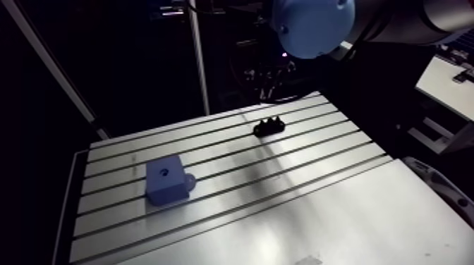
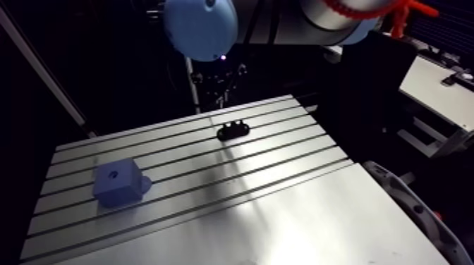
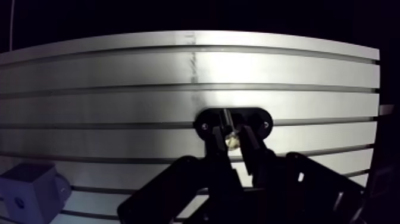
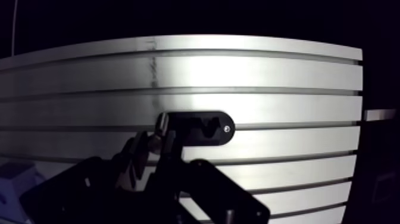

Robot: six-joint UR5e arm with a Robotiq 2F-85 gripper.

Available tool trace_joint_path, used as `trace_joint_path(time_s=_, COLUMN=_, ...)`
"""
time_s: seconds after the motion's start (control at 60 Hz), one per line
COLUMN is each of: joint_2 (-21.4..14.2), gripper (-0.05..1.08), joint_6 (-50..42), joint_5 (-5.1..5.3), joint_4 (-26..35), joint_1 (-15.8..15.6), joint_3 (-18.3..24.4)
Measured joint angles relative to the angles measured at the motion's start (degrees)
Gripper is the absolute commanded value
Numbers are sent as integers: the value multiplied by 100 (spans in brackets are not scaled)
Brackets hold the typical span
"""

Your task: Pick up the M10 bolt and insert it into the hex recess until seated.

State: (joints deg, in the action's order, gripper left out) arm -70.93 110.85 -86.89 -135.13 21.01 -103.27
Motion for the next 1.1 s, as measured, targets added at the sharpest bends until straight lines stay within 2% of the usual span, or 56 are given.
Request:
trace_joint_path(time_s=0.217, joint_2=-357, gripper=93, joint_6=36, joint_5=9, joint_4=473, joint_1=-135, joint_3=131)
trace_joint_path(time_s=0.55, joint_2=-838, gripper=95, joint_6=417, joint_5=-44, joint_4=2473, joint_1=-245, joint_3=817)
trace_joint_path(time_s=0.683, joint_2=-814, gripper=95, joint_6=733, joint_5=-81, joint_4=3156, joint_1=-371, joint_3=1176)
trace_joint_path(time_s=0.817, joint_2=-685, gripper=94, joint_6=917, joint_5=-164, joint_4=3615, joint_1=-523, joint_3=1434)
trace_joint_path(time_s=1.1, joint_2=-498, gripper=100, joint_6=1019, joint_5=-385, joint_4=3945, joint_1=-824, joint_3=1596)
